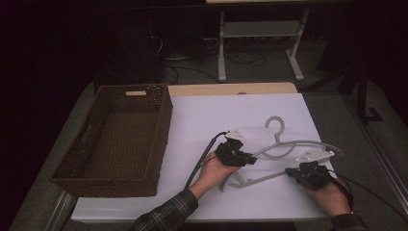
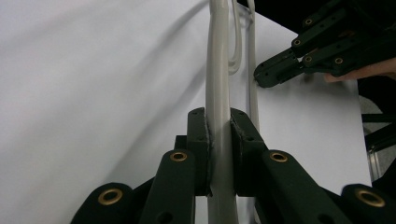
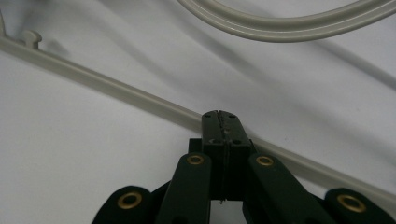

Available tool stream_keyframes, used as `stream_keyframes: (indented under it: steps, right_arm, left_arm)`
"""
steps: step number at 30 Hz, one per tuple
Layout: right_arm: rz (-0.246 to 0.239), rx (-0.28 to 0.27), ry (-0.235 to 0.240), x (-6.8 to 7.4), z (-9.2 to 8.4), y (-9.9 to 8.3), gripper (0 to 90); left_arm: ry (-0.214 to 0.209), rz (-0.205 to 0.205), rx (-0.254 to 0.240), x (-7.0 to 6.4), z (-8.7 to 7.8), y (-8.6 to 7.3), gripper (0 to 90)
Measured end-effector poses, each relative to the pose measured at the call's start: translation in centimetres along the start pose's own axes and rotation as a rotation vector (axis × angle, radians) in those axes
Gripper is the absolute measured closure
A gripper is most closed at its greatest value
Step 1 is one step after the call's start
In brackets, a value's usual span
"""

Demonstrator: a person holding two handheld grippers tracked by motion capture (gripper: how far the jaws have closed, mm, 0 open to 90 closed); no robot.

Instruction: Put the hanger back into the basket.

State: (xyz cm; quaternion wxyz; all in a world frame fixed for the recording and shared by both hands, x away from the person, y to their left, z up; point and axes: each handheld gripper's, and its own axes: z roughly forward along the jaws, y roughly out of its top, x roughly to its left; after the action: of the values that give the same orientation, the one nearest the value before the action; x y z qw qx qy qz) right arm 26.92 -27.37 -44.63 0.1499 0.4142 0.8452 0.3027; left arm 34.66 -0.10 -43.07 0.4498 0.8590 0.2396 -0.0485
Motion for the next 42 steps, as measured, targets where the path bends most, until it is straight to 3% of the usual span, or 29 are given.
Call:
stream_keyframes:
  steps: [5, 11, 19, 24, 31, 42]
  right_arm:
    - [-0.001, 0.000, 0.001, 0.0, 0.0, 0.0, 88.1]
    - [-0.001, -0.035, 0.012, 0.0, -0.4, 0.0, 77.9]
    - [0.018, -0.105, -0.010, -0.1, -1.3, 0.0, 45.3]
    - [0.025, -0.167, -0.026, -0.1, -1.9, -0.1, 30.0]
    - [0.023, -0.188, -0.019, -0.2, -2.0, -0.2, 25.4]
    - [0.006, -0.138, -0.002, 0.3, -1.4, -0.3, 21.4]
  left_arm:
    - [0.017, 0.002, -0.003, 0.0, -0.2, 0.0, 81.0]
    - [0.036, 0.005, -0.017, 0.0, -0.8, 0.2, 81.4]
    - [0.053, 0.003, -0.055, 0.4, -2.0, 0.4, 81.8]
    - [0.062, -0.009, -0.084, 0.6, -2.9, 0.6, 81.8]
    - [0.092, -0.015, -0.122, 1.1, -4.6, 1.1, 81.8]
    - [0.161, -0.037, -0.146, 1.9, -8.6, 2.5, 81.8]
